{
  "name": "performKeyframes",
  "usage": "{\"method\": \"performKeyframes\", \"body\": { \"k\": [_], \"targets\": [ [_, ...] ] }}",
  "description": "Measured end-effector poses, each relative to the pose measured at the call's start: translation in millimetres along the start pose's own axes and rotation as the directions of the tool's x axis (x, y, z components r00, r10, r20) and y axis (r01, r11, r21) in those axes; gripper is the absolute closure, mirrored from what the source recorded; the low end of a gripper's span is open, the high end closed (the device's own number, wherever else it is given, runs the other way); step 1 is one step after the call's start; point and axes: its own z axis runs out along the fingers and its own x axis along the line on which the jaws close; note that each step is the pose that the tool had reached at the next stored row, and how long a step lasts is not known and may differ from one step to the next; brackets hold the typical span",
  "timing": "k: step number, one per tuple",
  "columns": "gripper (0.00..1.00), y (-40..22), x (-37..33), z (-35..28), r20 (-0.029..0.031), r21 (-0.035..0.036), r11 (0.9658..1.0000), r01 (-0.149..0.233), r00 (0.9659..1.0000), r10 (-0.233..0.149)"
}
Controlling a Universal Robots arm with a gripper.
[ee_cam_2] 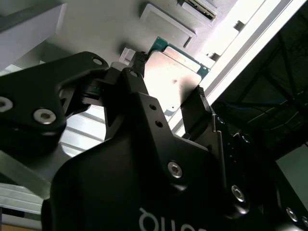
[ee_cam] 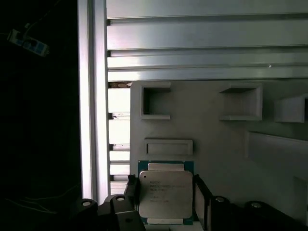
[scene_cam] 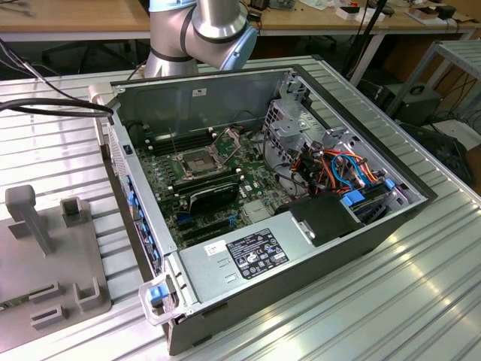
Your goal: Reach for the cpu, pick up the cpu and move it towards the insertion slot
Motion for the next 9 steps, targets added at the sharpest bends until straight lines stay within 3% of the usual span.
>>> {"method": "performKeyframes", "body": {
  "k": [9],
  "targets": [
    [0.45,0.2,0.5,-14.4,-0.0019,-0.0013,1.0000,0.000,1.0000,0.000]
  ]
}}
